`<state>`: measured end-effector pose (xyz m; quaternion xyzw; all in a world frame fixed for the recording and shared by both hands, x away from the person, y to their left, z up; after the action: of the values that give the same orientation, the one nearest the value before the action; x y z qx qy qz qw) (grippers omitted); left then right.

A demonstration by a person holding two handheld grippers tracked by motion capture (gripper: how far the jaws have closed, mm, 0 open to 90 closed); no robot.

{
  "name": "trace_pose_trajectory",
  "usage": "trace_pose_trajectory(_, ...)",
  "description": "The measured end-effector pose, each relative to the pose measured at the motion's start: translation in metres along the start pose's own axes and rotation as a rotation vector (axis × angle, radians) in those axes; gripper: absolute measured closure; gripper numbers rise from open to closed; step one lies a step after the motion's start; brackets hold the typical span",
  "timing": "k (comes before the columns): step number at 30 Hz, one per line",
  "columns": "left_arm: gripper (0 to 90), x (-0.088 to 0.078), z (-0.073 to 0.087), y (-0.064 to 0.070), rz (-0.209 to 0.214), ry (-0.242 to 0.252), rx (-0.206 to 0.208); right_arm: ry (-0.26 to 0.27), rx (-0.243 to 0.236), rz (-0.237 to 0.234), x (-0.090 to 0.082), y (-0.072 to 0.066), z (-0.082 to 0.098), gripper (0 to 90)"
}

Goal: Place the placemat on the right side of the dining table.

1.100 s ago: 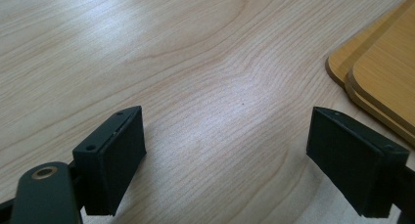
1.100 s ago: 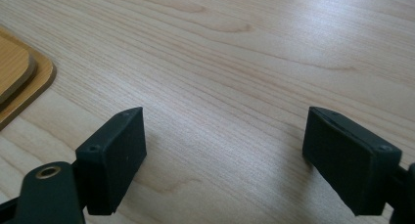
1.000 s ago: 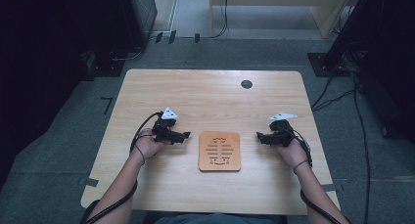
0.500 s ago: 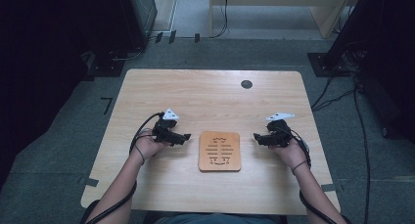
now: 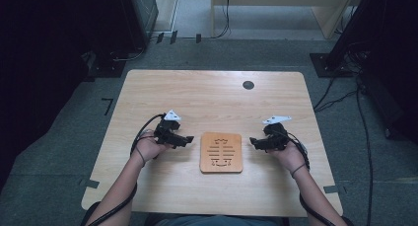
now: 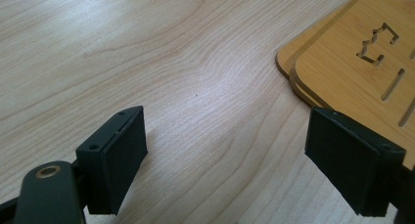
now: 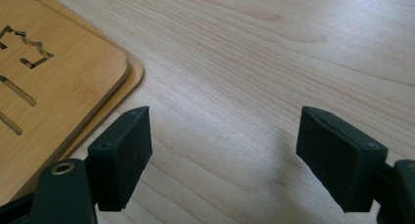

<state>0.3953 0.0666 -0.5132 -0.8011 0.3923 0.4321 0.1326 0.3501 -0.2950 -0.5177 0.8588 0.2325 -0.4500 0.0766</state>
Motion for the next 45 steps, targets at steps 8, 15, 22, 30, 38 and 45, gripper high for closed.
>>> trace_pose_trajectory(8, 14.8, -0.001, -0.001, 0.003, 0.005, -0.005, 0.009, -0.001, 0.002, -0.016, 0.001, -0.006, -0.001, 20.5)
trace_pose_trajectory(15, 14.9, -0.002, -0.001, 0.006, 0.008, -0.004, 0.022, -0.031, -0.036, -0.039, 0.003, -0.014, 0.0, 20.5)
trace_pose_trajectory(22, 14.8, -0.003, -0.002, 0.008, 0.012, 0.0, 0.028, -0.02, -0.04, -0.047, 0.002, -0.019, -0.003, 18.8)
trace_pose_trajectory(30, 14.9, -0.005, -0.003, 0.01, 0.027, 0.018, 0.036, -0.019, 0.0, -0.074, 0.001, -0.025, -0.006, 17.9)
trace_pose_trajectory(38, 14.9, -0.006, -0.003, 0.012, 0.032, 0.018, 0.041, -0.025, -0.031, -0.061, 0.002, -0.029, -0.006, 17.7)
trace_pose_trajectory(45, 14.9, -0.006, -0.004, 0.015, 0.039, 0.018, 0.047, -0.034, -0.05, -0.058, 0.003, -0.032, -0.006, 17.9)
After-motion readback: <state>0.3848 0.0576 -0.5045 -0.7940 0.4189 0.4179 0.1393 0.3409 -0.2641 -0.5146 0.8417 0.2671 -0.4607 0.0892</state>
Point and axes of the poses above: each handheld gripper's, and its own axes: x roughly forward along the jaws, z roughly out of its underside, y roughly to its right, the point moved 2 cm from there along x, roughly forward along the jaws, and after that the axes turned 5 degrees about -y, right-handed, at the moved point
